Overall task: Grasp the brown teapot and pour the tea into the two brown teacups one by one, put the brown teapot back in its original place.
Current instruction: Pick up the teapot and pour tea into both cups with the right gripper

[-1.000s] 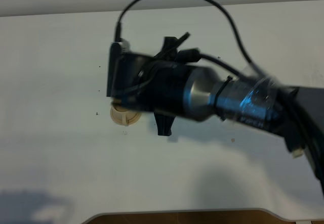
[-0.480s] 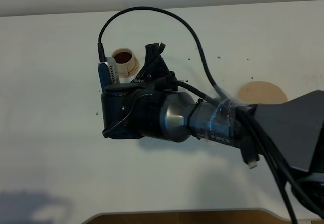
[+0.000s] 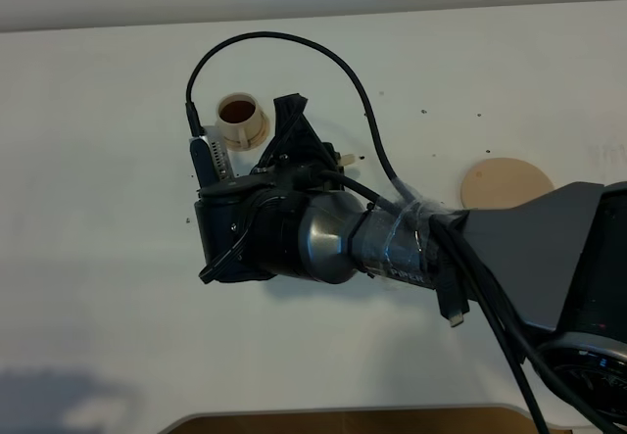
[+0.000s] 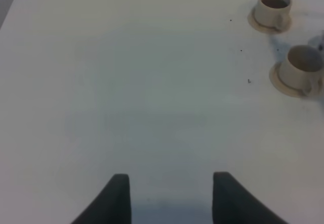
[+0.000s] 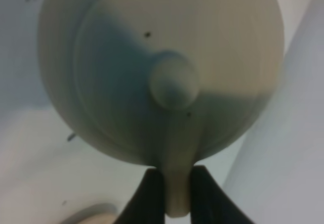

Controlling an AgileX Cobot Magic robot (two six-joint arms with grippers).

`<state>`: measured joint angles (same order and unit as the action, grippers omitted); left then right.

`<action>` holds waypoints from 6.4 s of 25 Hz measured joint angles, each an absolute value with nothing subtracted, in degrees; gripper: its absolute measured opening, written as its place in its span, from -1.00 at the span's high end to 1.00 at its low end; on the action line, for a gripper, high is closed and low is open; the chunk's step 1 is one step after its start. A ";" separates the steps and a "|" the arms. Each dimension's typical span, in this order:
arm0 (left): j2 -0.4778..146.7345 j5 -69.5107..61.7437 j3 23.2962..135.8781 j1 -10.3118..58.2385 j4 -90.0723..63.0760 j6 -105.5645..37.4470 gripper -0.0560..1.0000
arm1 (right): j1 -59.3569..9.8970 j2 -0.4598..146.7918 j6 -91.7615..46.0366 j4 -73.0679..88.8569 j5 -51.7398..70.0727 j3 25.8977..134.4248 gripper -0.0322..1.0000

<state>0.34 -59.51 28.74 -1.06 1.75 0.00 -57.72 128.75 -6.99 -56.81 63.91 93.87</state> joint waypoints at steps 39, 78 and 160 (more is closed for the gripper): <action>0.34 -59.51 28.74 -1.06 1.75 0.00 0.16 | -59.64 130.58 -19.10 -71.24 64.41 93.87 0.69; 0.34 -59.51 28.74 -1.06 1.75 0.00 0.16 | -60.18 130.58 -26.29 -78.68 63.12 93.87 0.70; 0.34 -59.51 28.74 -1.06 1.75 0.00 0.16 | -60.12 130.58 -38.37 -86.60 60.63 93.87 0.70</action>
